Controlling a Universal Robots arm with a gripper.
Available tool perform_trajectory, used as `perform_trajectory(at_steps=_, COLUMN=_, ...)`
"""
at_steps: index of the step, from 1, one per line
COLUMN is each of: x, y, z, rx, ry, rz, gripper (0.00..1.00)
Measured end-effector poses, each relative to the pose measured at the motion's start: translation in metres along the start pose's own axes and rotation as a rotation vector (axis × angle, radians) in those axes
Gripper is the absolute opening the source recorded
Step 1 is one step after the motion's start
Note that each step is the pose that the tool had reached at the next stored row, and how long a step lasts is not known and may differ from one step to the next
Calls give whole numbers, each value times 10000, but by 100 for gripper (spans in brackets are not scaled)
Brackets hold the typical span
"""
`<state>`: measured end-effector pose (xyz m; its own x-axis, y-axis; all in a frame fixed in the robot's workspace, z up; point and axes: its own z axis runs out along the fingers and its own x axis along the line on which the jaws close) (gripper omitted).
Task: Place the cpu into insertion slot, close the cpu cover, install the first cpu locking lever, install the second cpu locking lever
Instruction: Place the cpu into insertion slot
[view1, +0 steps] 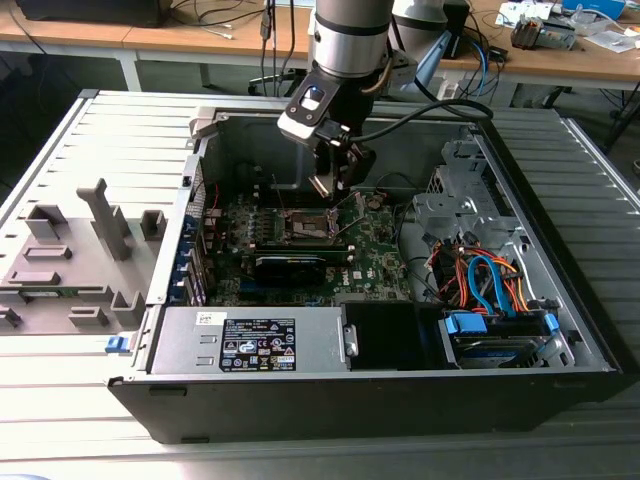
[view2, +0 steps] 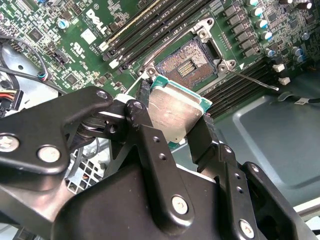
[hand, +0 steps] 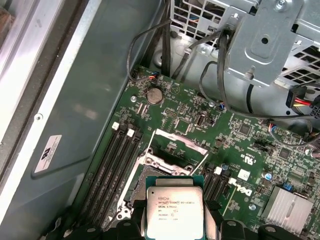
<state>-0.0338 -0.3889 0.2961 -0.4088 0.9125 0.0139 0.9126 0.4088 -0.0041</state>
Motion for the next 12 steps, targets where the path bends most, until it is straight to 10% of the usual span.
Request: perform_trajectory(at_steps=12, x=0, y=0, z=4, rx=-3, ry=1, rz=201, gripper=55)
